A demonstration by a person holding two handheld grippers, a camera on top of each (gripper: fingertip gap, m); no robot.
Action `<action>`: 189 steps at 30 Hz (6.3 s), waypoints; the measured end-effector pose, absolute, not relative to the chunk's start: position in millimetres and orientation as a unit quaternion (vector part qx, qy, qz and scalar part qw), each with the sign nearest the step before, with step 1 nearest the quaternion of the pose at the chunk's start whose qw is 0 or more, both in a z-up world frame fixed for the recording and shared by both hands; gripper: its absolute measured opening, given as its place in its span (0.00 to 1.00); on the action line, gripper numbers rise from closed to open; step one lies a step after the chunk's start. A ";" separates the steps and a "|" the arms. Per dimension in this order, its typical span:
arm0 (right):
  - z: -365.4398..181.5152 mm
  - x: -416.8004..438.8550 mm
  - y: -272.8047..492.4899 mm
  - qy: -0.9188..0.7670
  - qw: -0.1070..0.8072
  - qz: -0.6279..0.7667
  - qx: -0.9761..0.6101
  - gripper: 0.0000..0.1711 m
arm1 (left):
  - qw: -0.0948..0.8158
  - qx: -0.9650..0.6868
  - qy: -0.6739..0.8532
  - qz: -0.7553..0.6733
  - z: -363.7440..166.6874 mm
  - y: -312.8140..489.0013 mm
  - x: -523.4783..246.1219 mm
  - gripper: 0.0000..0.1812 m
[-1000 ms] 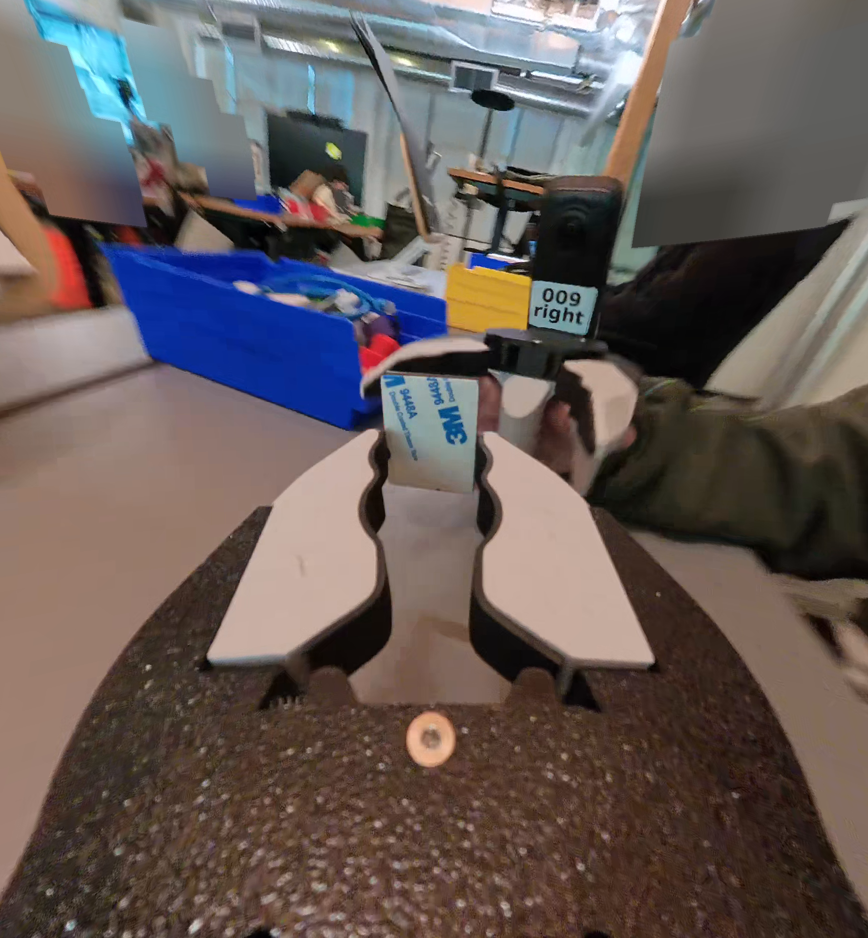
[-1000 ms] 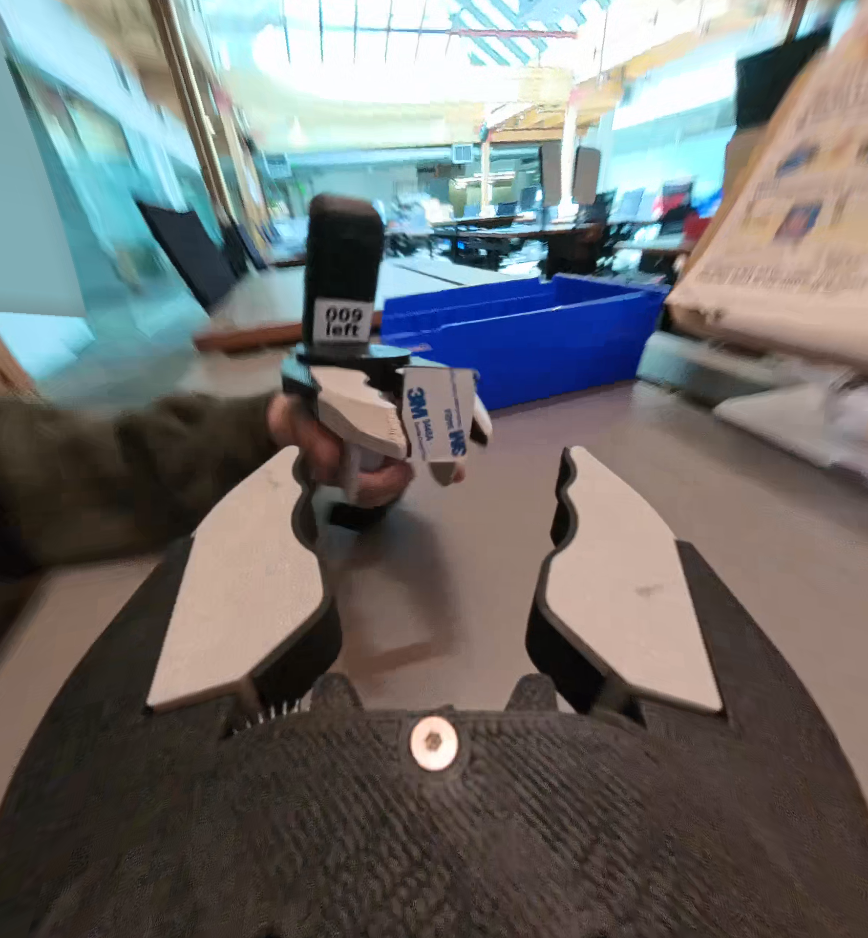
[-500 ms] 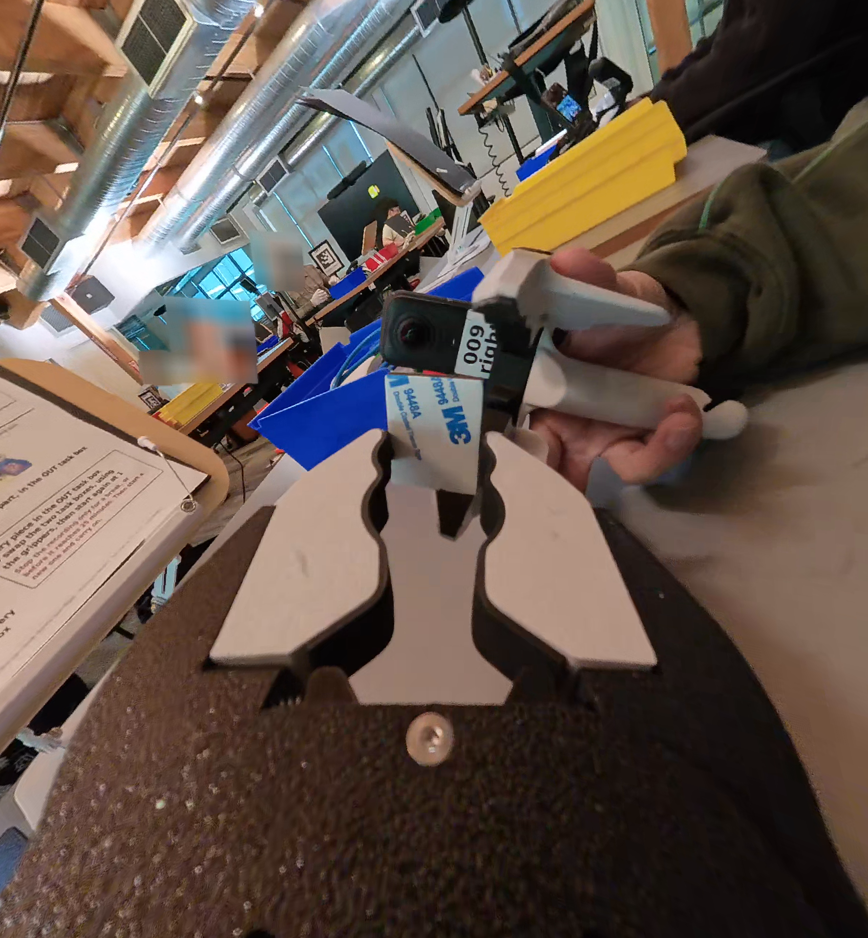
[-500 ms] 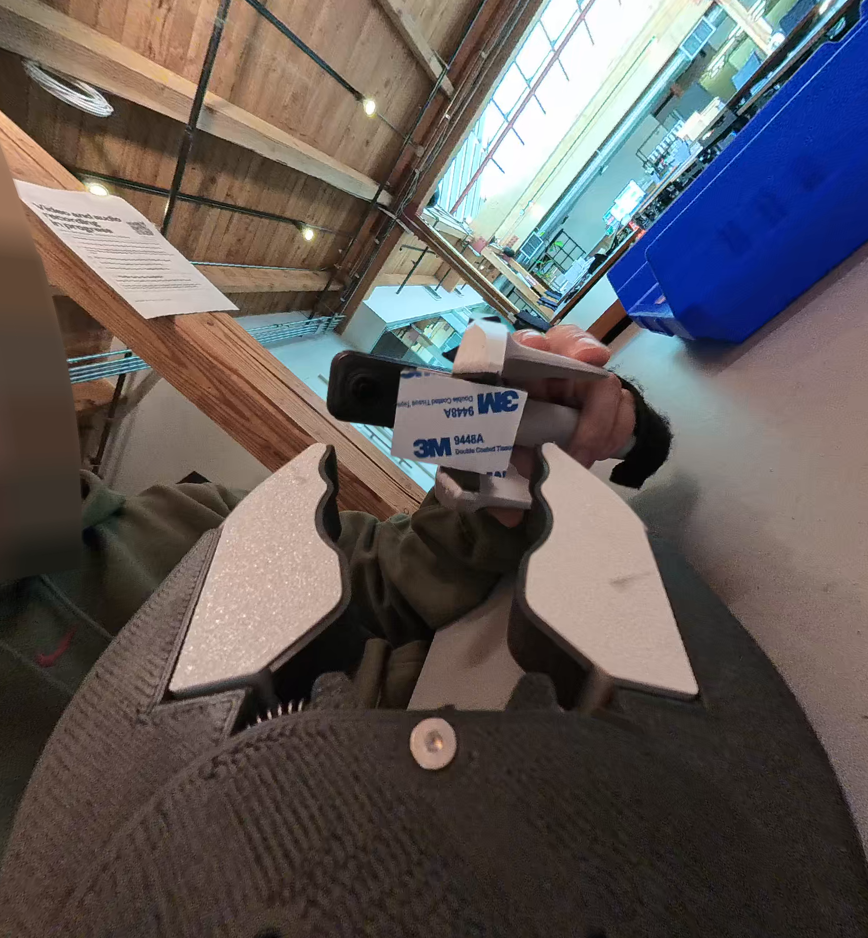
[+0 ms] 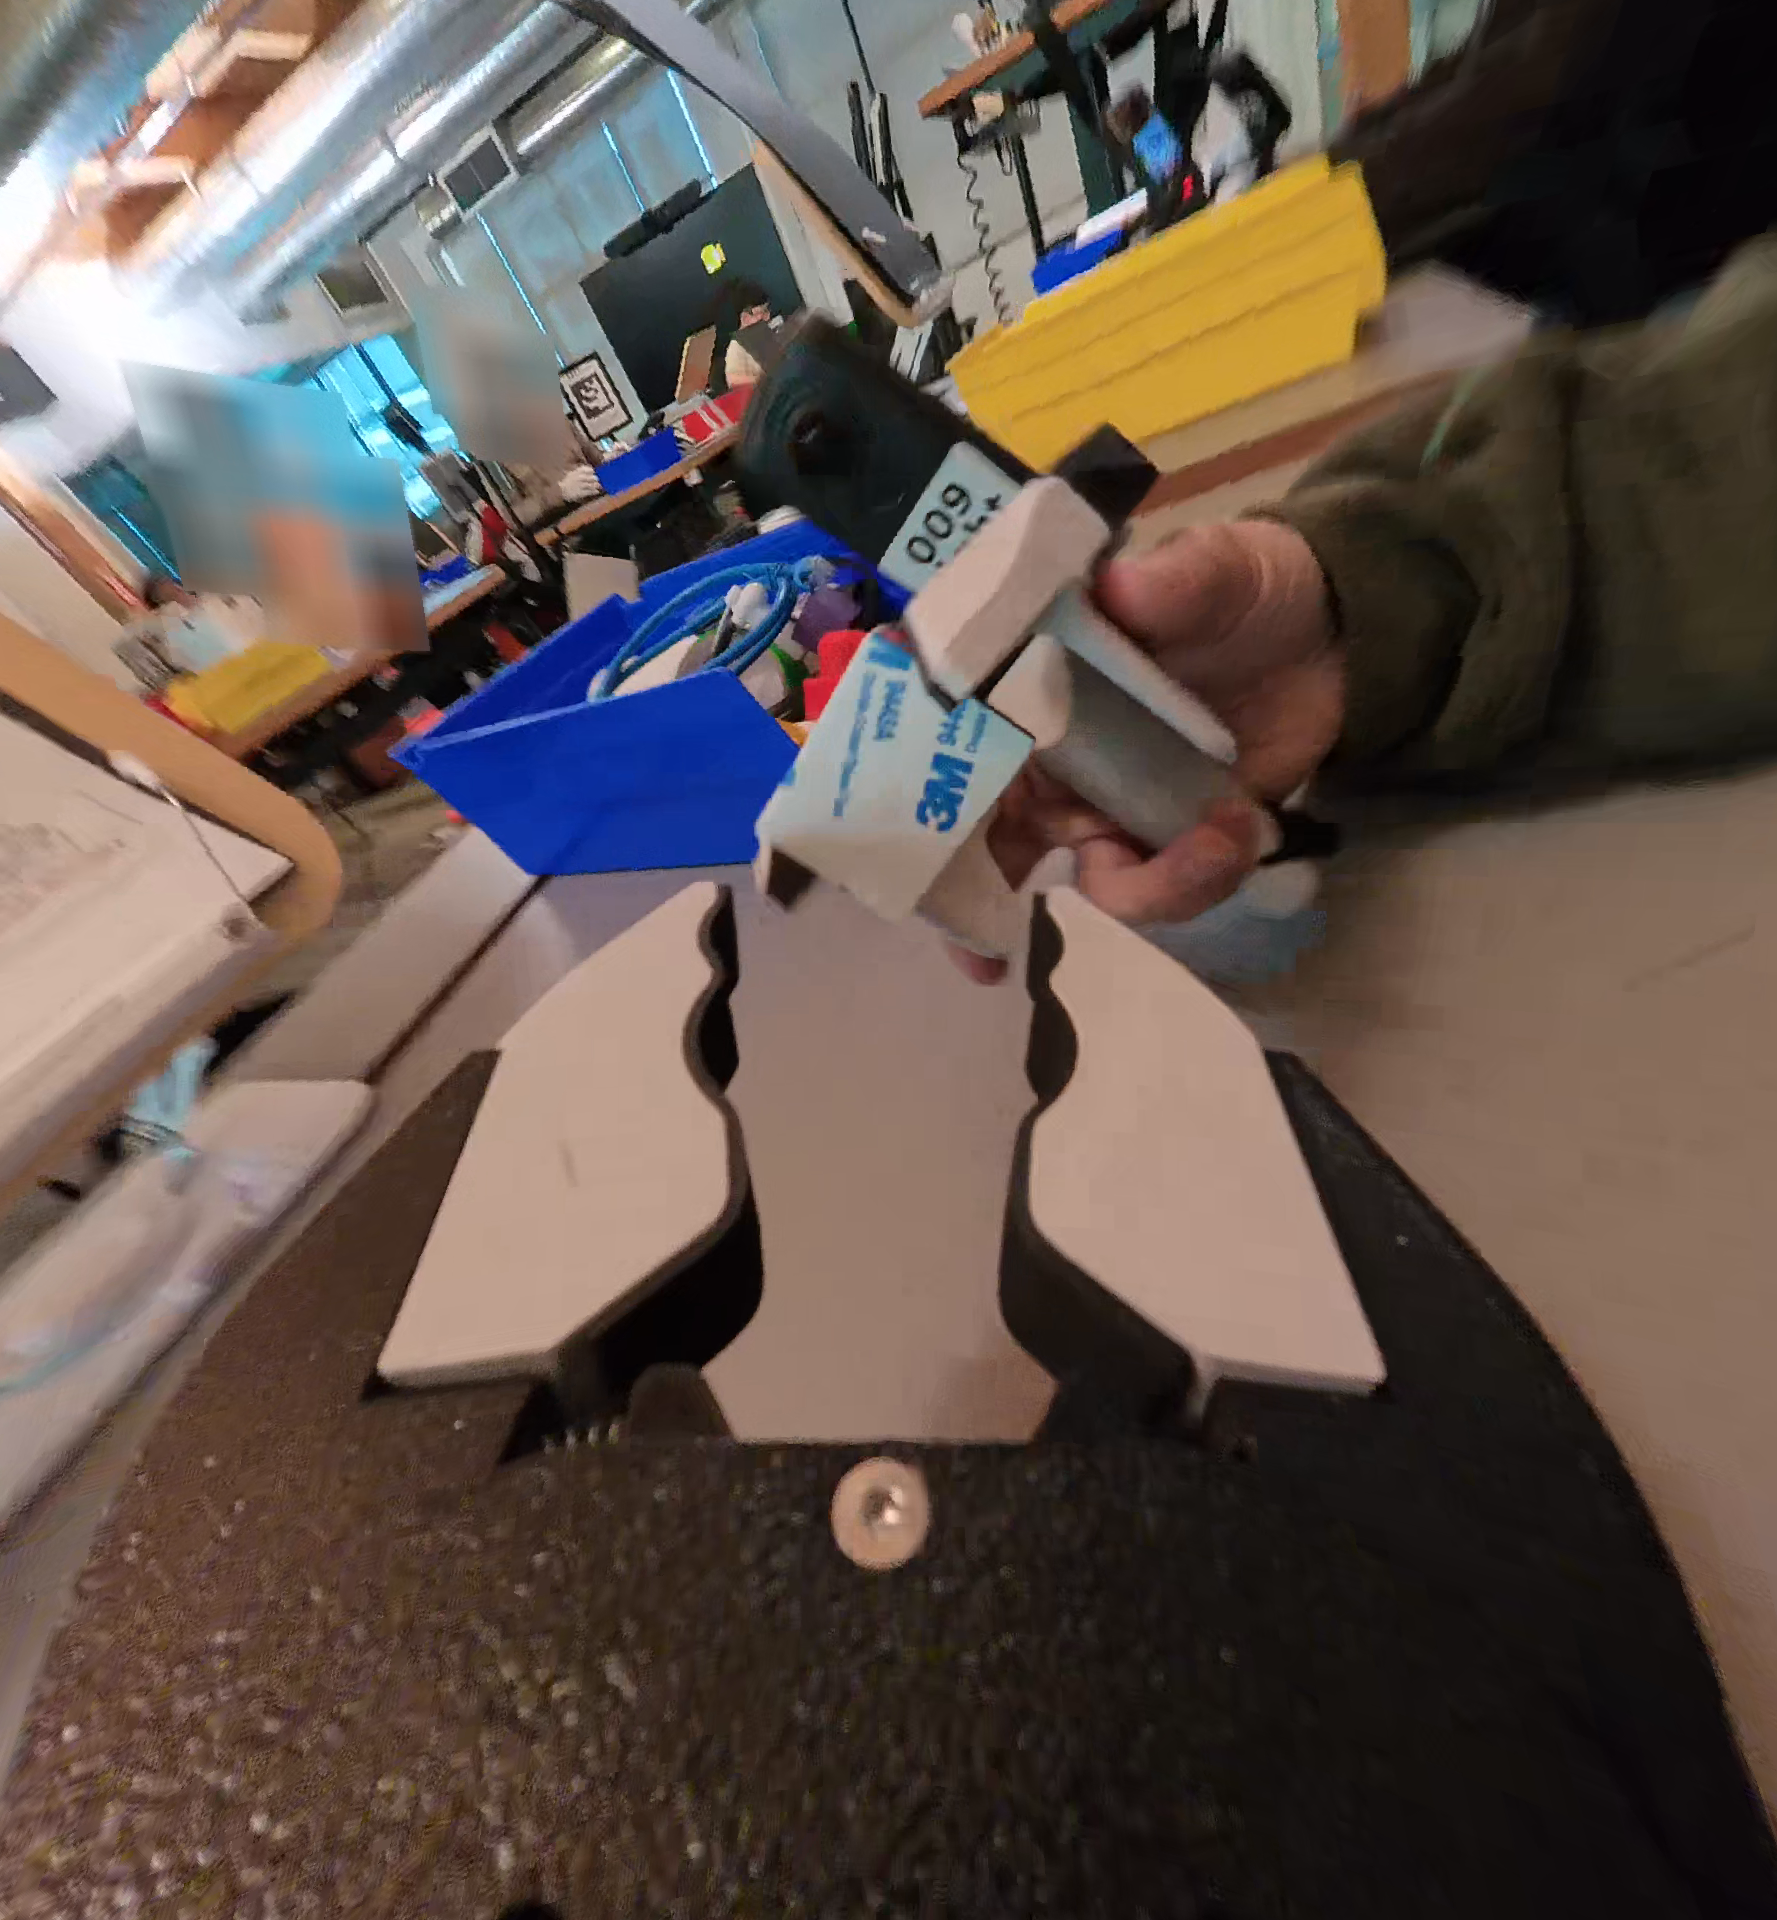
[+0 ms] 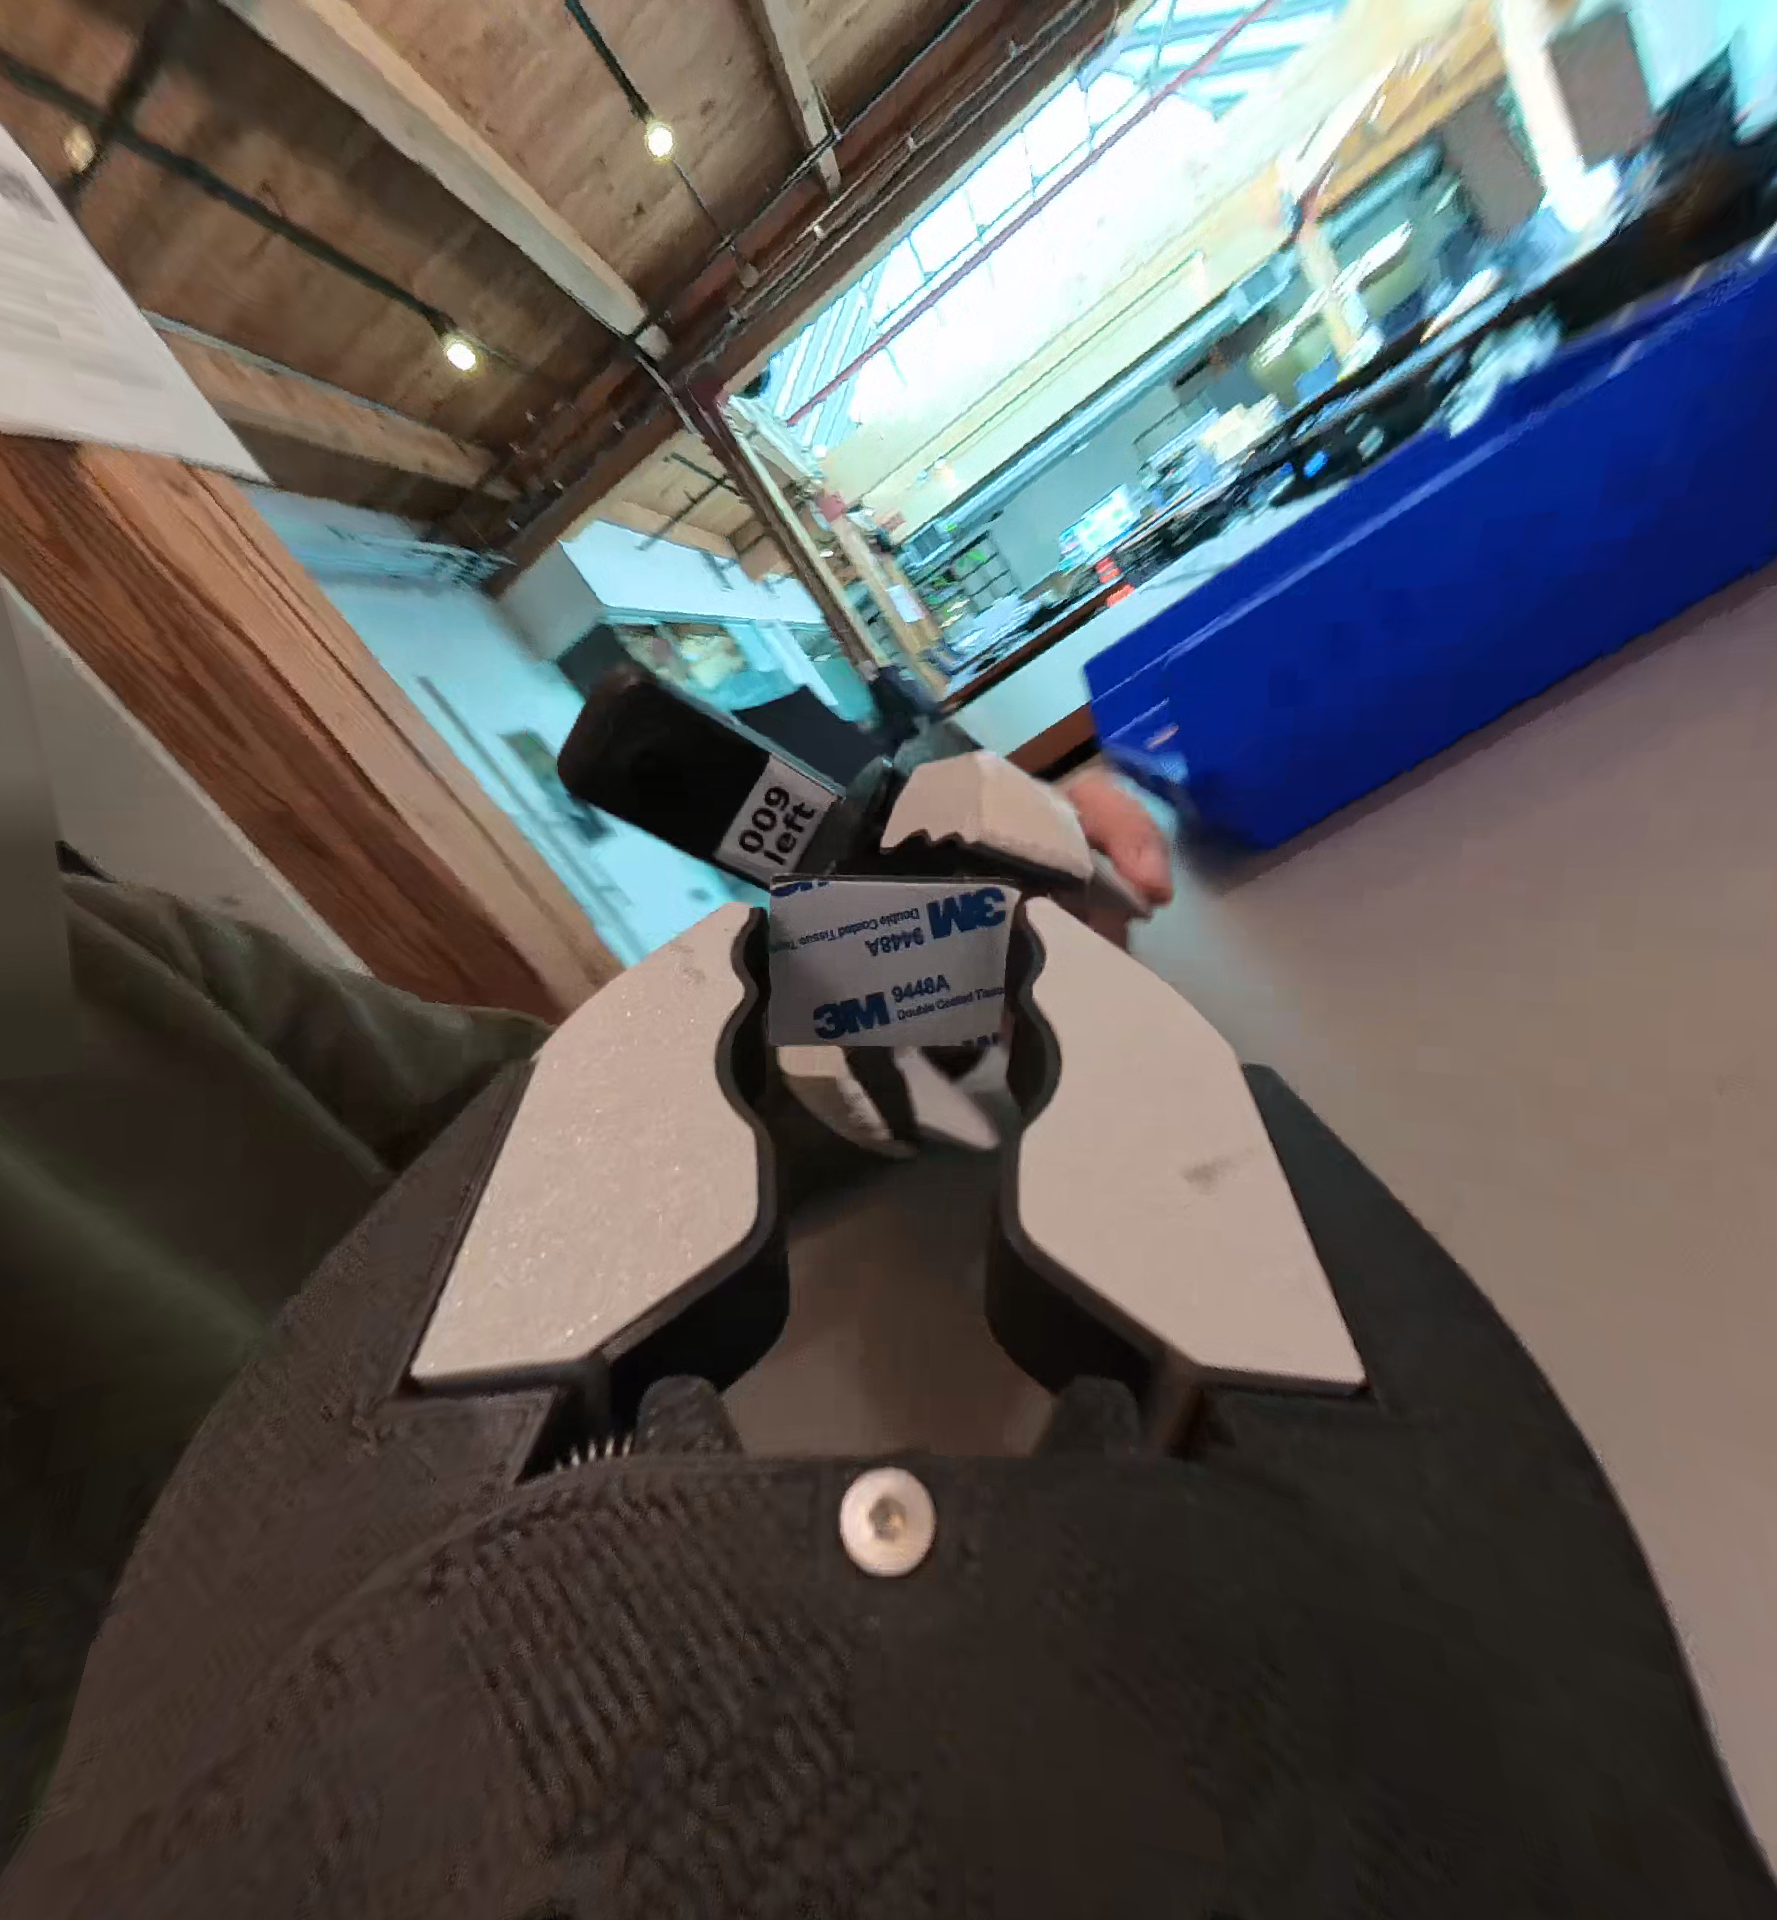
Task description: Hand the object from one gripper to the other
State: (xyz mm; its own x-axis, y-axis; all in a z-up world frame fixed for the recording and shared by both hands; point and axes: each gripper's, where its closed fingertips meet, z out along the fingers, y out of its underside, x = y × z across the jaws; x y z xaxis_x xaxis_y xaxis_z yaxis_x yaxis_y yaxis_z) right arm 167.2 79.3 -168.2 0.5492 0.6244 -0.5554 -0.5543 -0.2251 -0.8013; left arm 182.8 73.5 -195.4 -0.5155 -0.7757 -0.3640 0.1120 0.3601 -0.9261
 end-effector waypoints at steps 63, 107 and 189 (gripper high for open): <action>-179.4 174.9 64.2 -0.198 0.665 0.248 -0.676 0.02 | 0.238 -0.300 0.738 -0.556 -218.8 63.0 170.5 0.07; -187.2 203.5 100.5 -0.001 0.697 0.193 -0.691 0.19 | 0.593 -0.305 0.721 -0.187 -215.6 118.3 211.1 0.02; -173.1 182.7 88.6 -0.099 0.706 0.193 -0.675 0.32 | 0.355 -0.382 0.717 -0.463 -222.9 91.8 201.2 0.16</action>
